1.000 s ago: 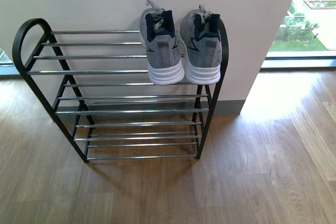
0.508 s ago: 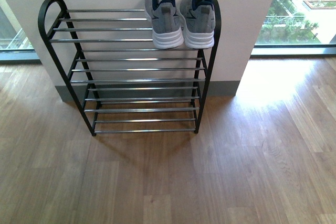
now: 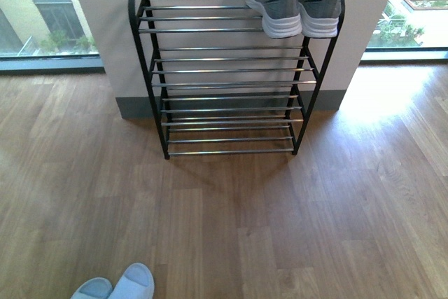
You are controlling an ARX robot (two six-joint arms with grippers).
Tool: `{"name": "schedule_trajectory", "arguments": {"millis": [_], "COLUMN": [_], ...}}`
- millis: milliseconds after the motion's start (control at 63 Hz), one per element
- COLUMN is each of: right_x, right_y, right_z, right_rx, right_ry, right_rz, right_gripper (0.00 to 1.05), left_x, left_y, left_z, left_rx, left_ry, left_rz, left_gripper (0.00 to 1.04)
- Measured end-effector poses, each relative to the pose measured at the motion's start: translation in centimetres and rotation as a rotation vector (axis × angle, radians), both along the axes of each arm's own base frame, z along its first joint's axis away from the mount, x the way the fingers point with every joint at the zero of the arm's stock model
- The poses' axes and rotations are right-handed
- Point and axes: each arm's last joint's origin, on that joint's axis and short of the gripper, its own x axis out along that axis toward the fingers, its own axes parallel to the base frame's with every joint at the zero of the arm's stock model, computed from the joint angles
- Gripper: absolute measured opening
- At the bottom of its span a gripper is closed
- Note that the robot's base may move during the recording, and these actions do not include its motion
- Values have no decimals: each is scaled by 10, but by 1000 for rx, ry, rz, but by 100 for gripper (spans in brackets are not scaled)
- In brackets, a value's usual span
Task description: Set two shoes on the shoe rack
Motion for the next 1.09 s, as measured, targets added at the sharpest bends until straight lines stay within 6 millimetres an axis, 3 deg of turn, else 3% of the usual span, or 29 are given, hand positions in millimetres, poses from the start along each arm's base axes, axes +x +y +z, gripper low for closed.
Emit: {"name": "schedule_trajectory", "arguments": {"millis": [1095], "right_x": [0], "right_y": [0], "right_z": [0], "right_rx": [0], "right_ry": [1], "right_rz": [4], "right_gripper": [95], "left_x": [0], "left_y": [0], "left_z": [0], "left_rx": [0], "left_ry": [0], "left_rz": [1], "left_gripper": [95]}}
